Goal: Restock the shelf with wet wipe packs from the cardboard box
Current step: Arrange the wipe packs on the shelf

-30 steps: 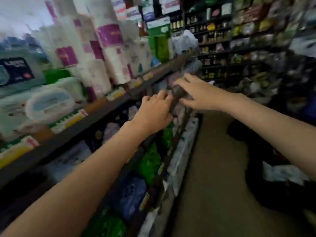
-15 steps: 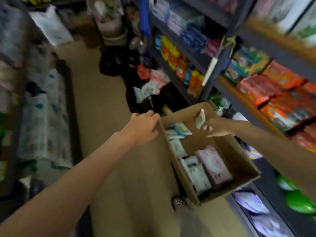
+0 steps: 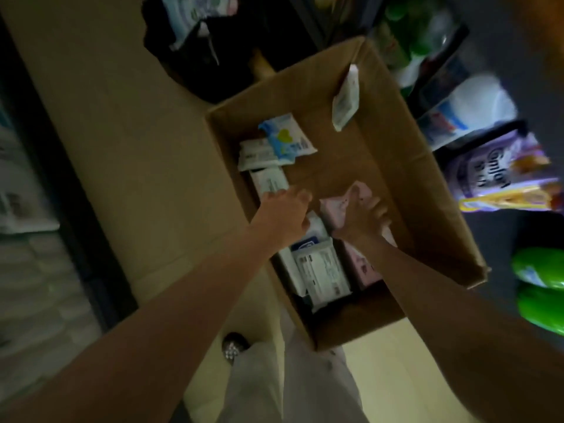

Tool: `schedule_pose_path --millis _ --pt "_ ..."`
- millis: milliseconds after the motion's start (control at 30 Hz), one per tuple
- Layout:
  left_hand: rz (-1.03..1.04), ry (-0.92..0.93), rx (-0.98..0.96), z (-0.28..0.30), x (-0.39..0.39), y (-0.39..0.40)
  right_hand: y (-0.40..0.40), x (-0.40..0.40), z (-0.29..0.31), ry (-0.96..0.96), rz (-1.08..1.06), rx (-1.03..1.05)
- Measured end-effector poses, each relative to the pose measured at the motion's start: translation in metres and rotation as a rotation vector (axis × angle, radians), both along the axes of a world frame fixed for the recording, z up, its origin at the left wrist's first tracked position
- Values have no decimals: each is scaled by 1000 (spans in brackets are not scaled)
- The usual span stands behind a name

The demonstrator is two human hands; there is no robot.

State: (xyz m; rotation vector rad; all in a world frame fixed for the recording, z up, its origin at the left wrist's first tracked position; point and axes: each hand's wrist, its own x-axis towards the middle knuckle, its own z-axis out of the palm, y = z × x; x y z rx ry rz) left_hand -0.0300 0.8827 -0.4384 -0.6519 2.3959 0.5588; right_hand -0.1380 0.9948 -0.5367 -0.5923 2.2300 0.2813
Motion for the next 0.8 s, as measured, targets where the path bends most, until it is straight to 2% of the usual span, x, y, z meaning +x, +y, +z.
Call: schedule_pose_path --millis 100,200,333,467,633,700,800 --pt "41 -10 59 -2 2 -1 -5 -8 12 15 7 -14" --pt "161 -28 179 13 3 -13 -13 -21 46 -14 -56 -150" --pt "410 14 391 63 -2 -31 -51 -35 131 -37 -130 -487" --pt "724 364 643 134 1 -59 -109 -30 242 -86 12 -934" --pt "976 798 576 241 77 -109 -178 44 375 -157 114 -1129" --pt "1077 951 603 284 130 -121 -196 82 427 -334 109 -1236" --pt "1134 1068 680 339 223 -124 -211 144 495 -774 -11 -1312"
